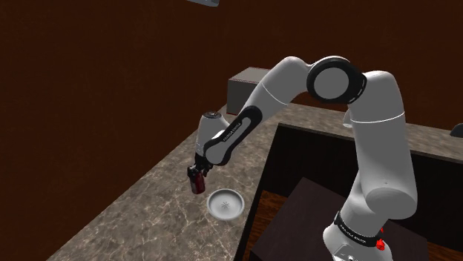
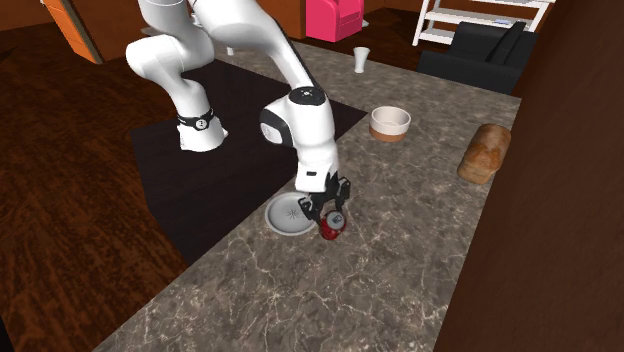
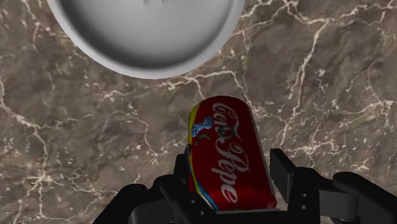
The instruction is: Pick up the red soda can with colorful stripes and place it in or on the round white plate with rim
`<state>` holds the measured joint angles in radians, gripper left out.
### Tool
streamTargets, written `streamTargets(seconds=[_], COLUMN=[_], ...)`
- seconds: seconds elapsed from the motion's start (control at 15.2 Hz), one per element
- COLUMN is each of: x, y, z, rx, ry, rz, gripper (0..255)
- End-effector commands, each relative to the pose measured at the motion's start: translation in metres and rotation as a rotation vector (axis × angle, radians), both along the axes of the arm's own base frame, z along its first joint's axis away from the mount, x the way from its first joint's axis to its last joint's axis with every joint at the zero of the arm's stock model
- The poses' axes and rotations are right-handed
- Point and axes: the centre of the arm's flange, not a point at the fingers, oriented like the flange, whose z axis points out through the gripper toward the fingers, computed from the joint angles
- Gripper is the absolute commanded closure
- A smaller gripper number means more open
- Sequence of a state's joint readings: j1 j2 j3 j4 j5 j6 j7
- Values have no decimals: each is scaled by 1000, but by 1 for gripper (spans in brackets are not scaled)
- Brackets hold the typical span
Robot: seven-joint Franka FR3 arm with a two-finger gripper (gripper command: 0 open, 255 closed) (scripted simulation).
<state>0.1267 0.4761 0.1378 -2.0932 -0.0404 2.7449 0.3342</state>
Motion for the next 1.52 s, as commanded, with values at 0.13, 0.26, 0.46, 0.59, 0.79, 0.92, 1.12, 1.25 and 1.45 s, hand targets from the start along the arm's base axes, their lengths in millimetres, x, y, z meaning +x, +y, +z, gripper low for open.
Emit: streamTargets(seconds=[0.13, 0.26, 0.46, 0.59, 0.79, 0.92, 1.12, 1.25, 1.45], x=[0, 0, 0, 0, -25, -50, -87, -112, -145], y=[-1, -1, -1, -1, -8, -15, -27, -34, -44], z=[21, 32, 48, 58, 64, 69, 77, 82, 84], rx=[0, 0, 0, 0, 0, 0, 0, 0, 0], ry=[0, 0, 0, 0, 0, 0, 0, 0, 0], rz=[0, 0, 0, 0, 0, 0, 0, 0, 0], gripper=[255, 255, 255, 255, 255, 255, 255, 255, 255])
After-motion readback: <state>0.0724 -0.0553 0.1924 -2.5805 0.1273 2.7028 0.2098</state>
